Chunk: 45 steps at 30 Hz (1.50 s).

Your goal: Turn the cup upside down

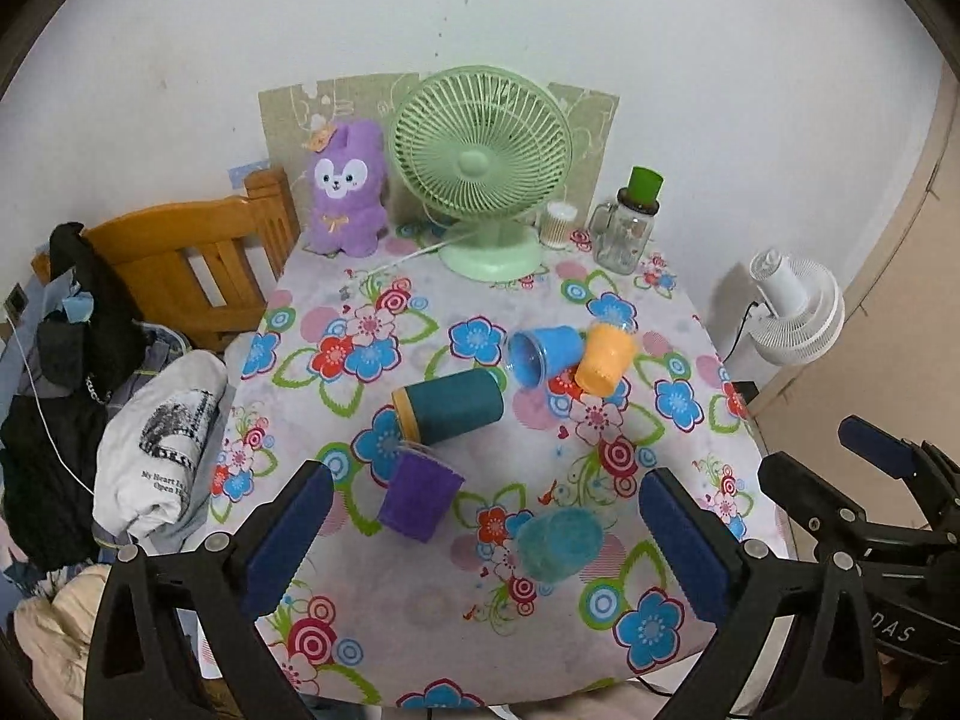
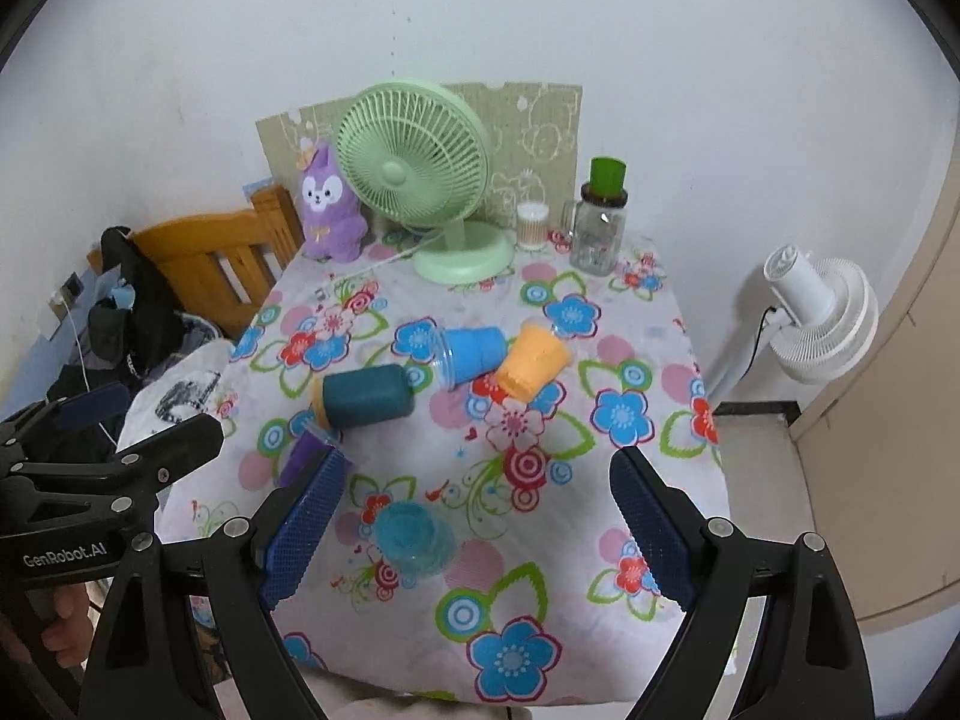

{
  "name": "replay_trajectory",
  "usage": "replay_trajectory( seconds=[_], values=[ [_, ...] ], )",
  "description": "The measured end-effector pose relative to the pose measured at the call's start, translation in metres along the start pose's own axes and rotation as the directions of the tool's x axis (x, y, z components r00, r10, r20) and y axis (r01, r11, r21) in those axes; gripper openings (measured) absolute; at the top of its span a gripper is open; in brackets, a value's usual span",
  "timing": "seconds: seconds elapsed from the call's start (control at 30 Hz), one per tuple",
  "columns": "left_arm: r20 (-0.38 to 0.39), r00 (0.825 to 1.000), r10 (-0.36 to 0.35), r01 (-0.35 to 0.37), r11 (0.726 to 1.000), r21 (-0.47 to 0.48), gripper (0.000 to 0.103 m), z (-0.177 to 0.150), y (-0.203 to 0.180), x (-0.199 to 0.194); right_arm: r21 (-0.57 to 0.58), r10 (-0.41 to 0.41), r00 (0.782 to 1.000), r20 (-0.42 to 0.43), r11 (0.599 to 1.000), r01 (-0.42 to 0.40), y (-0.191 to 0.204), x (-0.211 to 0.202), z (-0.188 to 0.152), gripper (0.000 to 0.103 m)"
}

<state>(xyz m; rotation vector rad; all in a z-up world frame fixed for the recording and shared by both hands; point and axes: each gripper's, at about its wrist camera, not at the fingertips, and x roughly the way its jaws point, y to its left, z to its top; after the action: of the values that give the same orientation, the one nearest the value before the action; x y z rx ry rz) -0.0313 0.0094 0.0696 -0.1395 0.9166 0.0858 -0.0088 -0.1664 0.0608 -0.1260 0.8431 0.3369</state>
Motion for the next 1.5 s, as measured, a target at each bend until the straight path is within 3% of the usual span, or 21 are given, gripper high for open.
replay_trajectory(
  seconds=[0.53,1.5],
  values=[
    [0.033,0.998,0.052,-0.053,0.998,0.015,0.103,0.005,-0.004,-0.008,0.027,0.0,0.999,0.052,1.0,-0.001,0.001,-0.008,0.004,0.093],
    [-0.02,0.998,0.061,-0.06,0.998,0.027,0.103,0.008,-0.001,0.012,0.031,-0.009,1.0,-0.003,0.999,0.009,0.002,0.012,0.005,0.094]
  ],
)
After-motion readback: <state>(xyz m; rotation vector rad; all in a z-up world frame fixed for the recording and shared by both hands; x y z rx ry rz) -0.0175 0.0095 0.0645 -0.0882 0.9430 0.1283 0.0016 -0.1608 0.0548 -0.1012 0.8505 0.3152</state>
